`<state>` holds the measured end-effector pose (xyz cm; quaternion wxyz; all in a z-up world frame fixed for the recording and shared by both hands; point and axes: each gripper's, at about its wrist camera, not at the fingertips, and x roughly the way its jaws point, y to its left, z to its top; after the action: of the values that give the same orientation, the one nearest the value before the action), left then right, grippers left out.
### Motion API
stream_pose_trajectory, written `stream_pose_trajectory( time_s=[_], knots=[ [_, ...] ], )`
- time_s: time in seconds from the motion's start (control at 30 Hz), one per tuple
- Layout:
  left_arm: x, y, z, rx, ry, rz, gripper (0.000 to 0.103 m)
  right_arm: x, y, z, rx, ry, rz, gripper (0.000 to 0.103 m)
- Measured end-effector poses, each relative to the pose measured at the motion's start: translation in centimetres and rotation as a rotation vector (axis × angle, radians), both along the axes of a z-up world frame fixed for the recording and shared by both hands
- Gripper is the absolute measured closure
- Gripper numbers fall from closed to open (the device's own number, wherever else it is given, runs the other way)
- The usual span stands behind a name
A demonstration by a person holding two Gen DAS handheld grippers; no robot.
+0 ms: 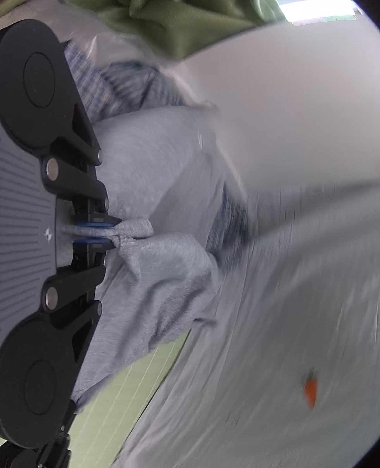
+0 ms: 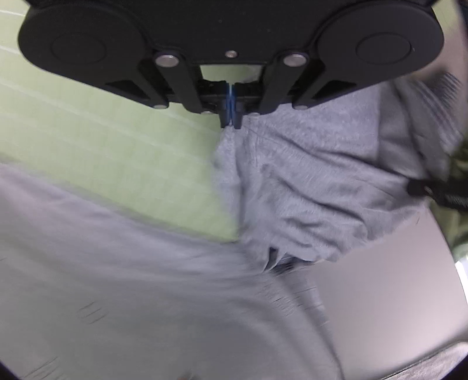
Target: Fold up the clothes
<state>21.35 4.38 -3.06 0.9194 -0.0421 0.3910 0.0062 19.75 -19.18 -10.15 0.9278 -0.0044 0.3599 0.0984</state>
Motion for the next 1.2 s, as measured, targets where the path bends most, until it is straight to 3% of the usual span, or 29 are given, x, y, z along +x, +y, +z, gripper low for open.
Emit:
stream_pose_trajectory(
  time_s=[0.17, 0.3, 0.43, 0.67, 0.8, 0.9, 1.0, 1.1, 1.2],
  knots=[
    [-6.5, -7.2, 0.2, -0.035, 0.018, -0.138, 0.097, -9.2, -10.1, 1.0, -0.159, -0.044, -0.29, 0.103],
    [-11.5, -12.5, -1.3, -0.082, 0.072, -0.195, 0.097, -15.8, -19.3, 0.8, -0.189, 0.002, -0.501, 0.103],
    [-15.8, -17.5, -2.2, -0.119, 0.119, -0.276, 0.098, -21.1, -23.9, 0.8, -0.134, 0.015, -0.554, 0.103],
    [-21.7, -26.1, -3.0, -0.132, 0.174, -0.454, 0.096, -26.2, -26.0, -0.6, -0.073, 0.06, -0.519, 0.103],
    [-23.1, -26.9, -2.7, -0.15, 0.179, -0.475, 0.077, -27.6, -27.9, -1.2, -0.051, 0.088, -0.511, 0.101],
    [-22.6, -25.9, -2.0, -0.131, 0.136, -0.409, 0.056, -27.9, -28.5, -1.5, -0.024, 0.092, -0.522, 0.089],
    [-20.8, -24.7, -2.2, -0.113, 0.143, -0.35, 0.052, -27.3, -27.9, -1.7, 0.001, 0.084, -0.512, 0.08],
    [-18.7, -24.2, -3.1, -0.073, 0.165, -0.32, 0.032, -26.4, -27.0, -2.1, 0.032, 0.078, -0.496, 0.069],
    [-17.0, -24.3, -4.4, -0.038, 0.203, -0.326, 0.028, -24.8, -26.0, -2.8, 0.086, 0.094, -0.485, 0.06]
  ],
)
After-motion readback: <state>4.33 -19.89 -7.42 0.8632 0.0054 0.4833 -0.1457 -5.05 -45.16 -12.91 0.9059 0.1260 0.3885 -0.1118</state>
